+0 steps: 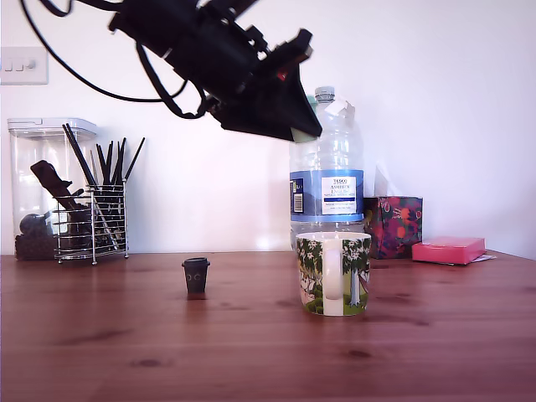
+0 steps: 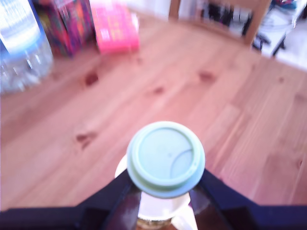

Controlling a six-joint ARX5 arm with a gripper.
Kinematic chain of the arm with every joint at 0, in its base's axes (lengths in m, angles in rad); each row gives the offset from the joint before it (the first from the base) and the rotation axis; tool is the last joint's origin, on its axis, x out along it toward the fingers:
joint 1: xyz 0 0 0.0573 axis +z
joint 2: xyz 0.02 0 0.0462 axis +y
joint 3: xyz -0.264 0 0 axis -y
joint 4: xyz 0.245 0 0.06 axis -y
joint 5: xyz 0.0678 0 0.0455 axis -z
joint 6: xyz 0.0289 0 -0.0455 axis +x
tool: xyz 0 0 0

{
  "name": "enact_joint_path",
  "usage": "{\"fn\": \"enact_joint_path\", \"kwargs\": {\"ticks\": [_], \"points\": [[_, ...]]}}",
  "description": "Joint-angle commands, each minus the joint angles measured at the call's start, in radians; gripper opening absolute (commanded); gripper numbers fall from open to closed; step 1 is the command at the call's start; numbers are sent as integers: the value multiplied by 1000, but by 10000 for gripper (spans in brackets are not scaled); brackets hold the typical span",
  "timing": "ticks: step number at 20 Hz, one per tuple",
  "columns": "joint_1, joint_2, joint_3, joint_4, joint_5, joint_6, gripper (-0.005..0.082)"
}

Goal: Pick up the coffee capsules from the table one by one and drop them inside the nearest coffee cup

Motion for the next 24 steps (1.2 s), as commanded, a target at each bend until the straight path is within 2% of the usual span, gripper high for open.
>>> {"fn": "enact_joint_path", "kwargs": {"ticks": [1,9,17,19,24], "points": [[-4,64,39,-65,12,9,162],[-11,228,260,-278,13,23,163],[-32,243,268,-285,9,23,169],[-32,243,268,-285,9,23,237],[-32,243,268,-285,9,24,523]]}}
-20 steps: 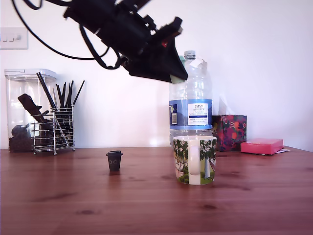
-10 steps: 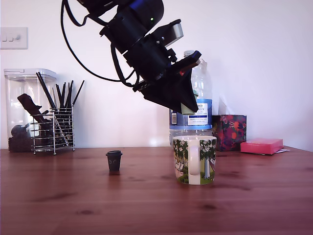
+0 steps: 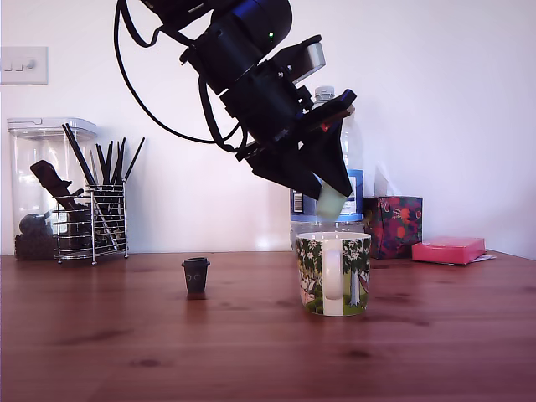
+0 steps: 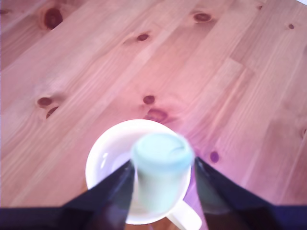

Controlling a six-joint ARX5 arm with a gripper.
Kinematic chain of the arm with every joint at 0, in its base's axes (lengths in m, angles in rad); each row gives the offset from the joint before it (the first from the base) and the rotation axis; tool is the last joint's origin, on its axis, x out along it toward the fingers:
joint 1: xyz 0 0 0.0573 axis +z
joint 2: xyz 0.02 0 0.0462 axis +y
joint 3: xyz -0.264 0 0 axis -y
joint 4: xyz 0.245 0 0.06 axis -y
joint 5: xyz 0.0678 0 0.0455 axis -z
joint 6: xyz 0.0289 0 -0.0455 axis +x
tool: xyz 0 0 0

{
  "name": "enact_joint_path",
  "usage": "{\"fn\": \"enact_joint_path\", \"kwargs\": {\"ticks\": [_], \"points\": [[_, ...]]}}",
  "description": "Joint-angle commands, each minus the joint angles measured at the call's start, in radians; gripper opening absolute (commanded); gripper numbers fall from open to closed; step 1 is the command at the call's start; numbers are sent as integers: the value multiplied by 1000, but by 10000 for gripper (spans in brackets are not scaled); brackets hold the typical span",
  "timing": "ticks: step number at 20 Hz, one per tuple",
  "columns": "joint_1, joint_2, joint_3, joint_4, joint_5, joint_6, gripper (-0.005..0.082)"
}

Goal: Pick up the coffee capsules from the table one by one and drop them inside the nearest coffee cup

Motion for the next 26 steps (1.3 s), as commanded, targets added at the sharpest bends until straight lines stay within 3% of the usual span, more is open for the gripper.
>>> {"fn": "enact_joint_path", "kwargs": {"ticks": [1,7,9,12,13,18,26], "points": [[-5,32,-5,2,0,5,559],[-5,31,-5,2,0,5,517],[-5,28,-5,0,0,5,369],[-3,23,-5,-6,0,5,18],[-2,19,-5,-7,-1,5,-16],[-1,-34,-6,-11,-93,5,-20],[78,-146,-61,22,-90,5,-20]]}}
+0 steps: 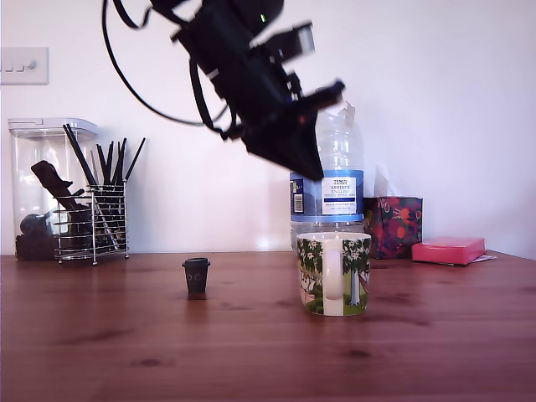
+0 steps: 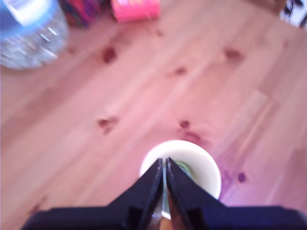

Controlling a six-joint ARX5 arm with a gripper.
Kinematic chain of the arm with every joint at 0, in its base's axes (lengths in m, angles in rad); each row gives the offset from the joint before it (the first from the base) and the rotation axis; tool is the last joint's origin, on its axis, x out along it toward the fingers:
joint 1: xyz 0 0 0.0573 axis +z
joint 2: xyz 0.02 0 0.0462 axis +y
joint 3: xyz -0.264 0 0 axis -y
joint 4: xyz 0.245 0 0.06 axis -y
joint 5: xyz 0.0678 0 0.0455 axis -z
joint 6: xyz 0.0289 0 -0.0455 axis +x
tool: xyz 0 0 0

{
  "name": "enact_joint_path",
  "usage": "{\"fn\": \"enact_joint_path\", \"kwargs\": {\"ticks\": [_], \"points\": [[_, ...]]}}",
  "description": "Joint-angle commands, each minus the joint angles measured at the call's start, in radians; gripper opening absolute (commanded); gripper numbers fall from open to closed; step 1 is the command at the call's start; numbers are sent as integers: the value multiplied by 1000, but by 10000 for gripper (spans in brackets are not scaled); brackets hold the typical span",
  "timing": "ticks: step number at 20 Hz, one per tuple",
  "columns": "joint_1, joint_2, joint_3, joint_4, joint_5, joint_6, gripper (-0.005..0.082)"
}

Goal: Pick up the coffee capsules from the table one by one and drop them inside the nearest coffee cup

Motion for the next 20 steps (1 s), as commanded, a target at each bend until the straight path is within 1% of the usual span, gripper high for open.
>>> {"fn": "enact_joint_path", "kwargs": {"ticks": [1,7,10,15,18,20], "points": [[27,-20,-71,37,9,4,-20],[115,-179,-321,249,17,4,-20],[160,-261,-459,360,37,4,-20],[208,-368,-703,599,40,-3,-20],[231,-400,-834,743,40,-6,-20],[241,-400,-922,863,40,-5,-20]]}}
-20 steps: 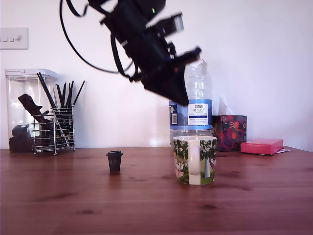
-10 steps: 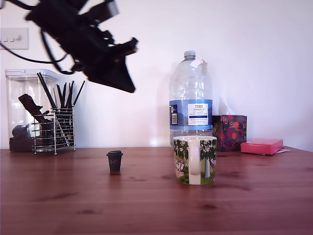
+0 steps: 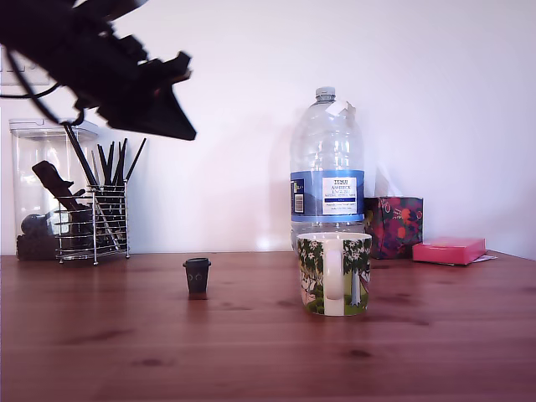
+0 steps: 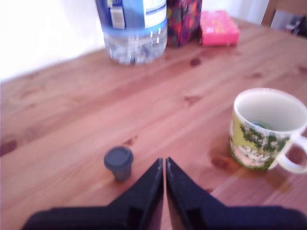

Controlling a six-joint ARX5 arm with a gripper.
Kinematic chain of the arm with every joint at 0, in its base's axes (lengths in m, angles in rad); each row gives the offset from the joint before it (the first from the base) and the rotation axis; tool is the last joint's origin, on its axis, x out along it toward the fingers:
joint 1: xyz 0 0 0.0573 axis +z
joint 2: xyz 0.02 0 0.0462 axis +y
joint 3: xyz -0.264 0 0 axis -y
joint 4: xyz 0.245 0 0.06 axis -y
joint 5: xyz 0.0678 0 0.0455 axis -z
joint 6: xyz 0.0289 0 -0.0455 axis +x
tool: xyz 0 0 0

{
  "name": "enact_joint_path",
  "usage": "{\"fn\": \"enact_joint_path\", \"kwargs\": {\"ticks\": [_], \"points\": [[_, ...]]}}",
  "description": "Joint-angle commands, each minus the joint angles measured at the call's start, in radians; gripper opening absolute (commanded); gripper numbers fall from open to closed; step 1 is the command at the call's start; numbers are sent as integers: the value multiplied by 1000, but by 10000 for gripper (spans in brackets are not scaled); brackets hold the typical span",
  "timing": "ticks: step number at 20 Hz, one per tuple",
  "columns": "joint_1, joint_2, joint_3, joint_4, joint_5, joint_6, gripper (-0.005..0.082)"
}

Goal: Pick up the coffee capsules from the table one by one and drop them inside the nearest coffee cup

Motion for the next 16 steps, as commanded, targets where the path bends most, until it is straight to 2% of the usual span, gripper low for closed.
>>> {"fn": "enact_joint_path", "kwargs": {"ticks": [1,4,6,12,13,14,16], "points": [[8,-11,-71,114,0,-3,-20],[10,-11,-189,299,-36,-4,-20],[10,-10,-243,370,-51,-4,-20],[9,-10,-270,366,-52,-4,-3],[8,-10,-270,364,-47,-4,62],[8,-10,-270,357,-44,-3,200],[8,-10,-270,356,-44,-3,555]]}}
